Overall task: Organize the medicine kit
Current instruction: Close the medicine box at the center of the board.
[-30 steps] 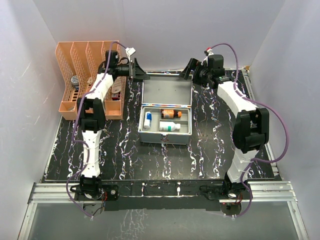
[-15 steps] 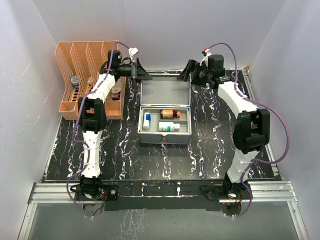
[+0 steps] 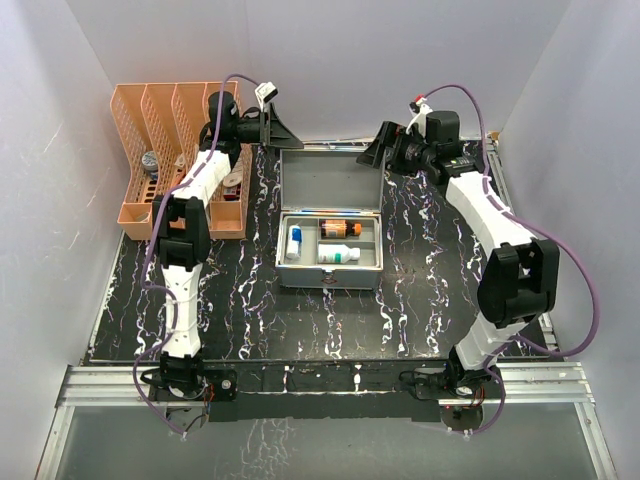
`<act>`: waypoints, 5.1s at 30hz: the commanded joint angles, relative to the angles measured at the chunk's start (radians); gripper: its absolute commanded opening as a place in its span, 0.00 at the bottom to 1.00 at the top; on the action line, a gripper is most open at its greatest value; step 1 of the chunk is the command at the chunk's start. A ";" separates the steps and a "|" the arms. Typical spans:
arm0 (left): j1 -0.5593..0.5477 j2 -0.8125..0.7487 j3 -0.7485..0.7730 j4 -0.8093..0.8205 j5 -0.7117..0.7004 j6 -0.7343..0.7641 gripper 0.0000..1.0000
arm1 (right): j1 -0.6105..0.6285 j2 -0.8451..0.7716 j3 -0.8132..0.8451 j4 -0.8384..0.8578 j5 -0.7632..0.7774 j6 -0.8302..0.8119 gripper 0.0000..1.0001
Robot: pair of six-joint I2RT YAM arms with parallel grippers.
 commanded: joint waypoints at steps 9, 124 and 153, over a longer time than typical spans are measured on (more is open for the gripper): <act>-0.051 -0.244 -0.139 0.147 0.143 -0.124 0.99 | 0.007 -0.144 -0.098 0.004 -0.018 -0.015 0.98; -0.250 -0.371 -0.187 -1.328 -0.872 1.203 0.95 | 0.185 -0.457 -0.475 -0.443 0.321 0.119 0.69; -0.250 -0.384 -0.215 -1.355 -0.875 1.187 0.94 | 0.182 0.096 -0.096 -0.295 0.214 -0.037 0.25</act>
